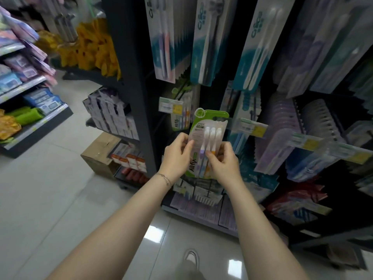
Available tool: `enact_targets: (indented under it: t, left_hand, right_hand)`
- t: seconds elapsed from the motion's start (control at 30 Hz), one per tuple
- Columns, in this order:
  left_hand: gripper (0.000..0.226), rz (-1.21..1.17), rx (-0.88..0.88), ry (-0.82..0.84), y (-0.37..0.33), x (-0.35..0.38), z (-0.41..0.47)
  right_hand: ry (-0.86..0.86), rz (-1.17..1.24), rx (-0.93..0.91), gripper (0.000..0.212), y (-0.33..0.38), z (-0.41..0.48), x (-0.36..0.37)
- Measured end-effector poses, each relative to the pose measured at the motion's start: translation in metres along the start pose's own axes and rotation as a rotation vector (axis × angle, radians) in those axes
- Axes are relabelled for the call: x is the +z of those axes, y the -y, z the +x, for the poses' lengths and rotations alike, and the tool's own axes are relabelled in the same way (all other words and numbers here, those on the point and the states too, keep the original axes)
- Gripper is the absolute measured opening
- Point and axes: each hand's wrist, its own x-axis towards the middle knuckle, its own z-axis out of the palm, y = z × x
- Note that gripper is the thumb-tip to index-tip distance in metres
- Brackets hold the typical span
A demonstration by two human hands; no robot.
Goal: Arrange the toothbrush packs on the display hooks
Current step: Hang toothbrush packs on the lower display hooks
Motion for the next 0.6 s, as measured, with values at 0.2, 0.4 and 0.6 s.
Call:
enact_targets:
  t: [0.2,0.4,0.6]
  left_hand:
    - [0.017,0.050,-0.063,0.045,0.035,0.001,0.021]
    - [0.017,0.078,-0.121,0.113,0.068,0.003,0.043]
    - [0.018,0.115,-0.176,0.140,0.089,0.005,0.067]
  right_hand:
    - [0.123,-0.120,0.016,0.015,-0.021,0.032,0.021]
    - [0.224,-0.215,0.016,0.017,-0.040,0.059,0.038]
    - [0.290,-0.262,0.061,0.017,-0.052,0.084,0.054]
